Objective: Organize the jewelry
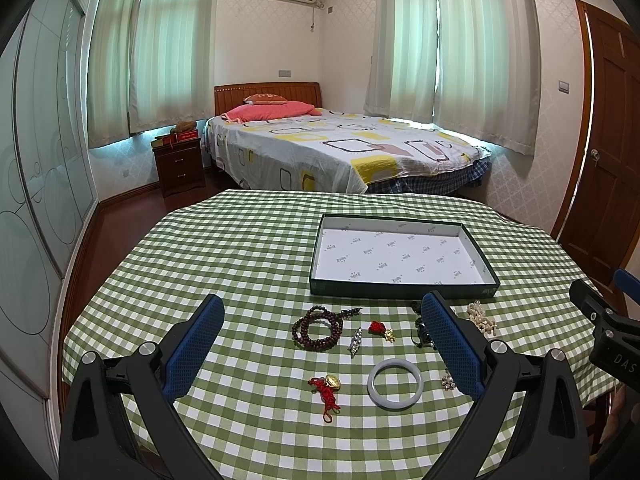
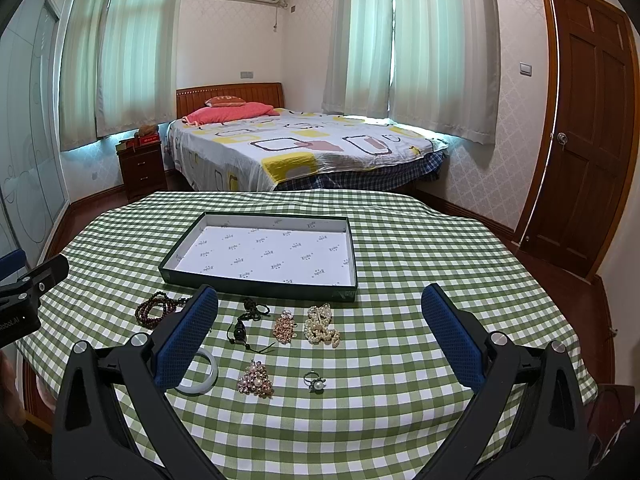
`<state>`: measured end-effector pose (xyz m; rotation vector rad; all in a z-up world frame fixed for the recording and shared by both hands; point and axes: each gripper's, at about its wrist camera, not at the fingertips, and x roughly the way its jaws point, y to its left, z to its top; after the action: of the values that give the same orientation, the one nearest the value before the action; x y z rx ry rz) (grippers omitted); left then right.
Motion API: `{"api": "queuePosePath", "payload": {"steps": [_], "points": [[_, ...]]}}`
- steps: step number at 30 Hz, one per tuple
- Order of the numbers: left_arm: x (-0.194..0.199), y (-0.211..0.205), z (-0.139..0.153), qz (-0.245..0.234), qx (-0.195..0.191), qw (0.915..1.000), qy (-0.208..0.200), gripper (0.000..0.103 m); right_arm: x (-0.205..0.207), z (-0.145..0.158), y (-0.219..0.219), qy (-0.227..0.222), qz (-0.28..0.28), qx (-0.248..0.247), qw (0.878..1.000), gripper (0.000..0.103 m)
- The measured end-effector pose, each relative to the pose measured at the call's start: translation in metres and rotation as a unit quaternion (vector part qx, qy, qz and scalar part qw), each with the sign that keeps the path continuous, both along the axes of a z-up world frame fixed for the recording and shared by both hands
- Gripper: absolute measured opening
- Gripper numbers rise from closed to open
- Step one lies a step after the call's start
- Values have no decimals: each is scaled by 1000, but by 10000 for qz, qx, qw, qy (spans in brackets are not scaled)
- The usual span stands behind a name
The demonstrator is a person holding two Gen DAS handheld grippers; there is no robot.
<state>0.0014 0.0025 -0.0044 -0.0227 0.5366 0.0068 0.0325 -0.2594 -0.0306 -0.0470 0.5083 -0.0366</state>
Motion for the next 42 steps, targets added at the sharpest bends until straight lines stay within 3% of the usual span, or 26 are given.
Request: {"api": "queuePosePath", "payload": {"steps": [10, 18, 24, 28, 33, 40, 41, 42], "points": [[0, 1, -3, 3, -6, 10000, 20, 96, 0, -1, 0, 19, 2, 12, 10000, 99], [9, 5, -21, -50, -2, 9997, 256, 96, 13, -22, -3, 127, 36, 120, 9998, 99], [29, 6, -57, -199, 16, 9969, 761, 96, 27, -57, -10, 338, 24, 186, 9993, 99], [45, 15, -91, -214, -192, 9908, 1320, 96, 41, -91, -18, 607, -72, 176, 9980, 99], [60, 18, -117, -183, -338, 9843, 1725, 96, 56, -121, -25, 1015, -129, 241, 9945, 99], [73, 21, -147, -82, -398, 9746, 2203, 95, 67, -140, -27, 1314, -124, 309, 9908, 99], [75, 22, -150, -59, -412, 9740, 2227, 92, 68, -141, -27, 1346, -123, 322, 9903, 99], [75, 23, -151, -66, -454, 9732, 2251, 76, 68, -142, -28, 1364, -124, 332, 9900, 99]]}}
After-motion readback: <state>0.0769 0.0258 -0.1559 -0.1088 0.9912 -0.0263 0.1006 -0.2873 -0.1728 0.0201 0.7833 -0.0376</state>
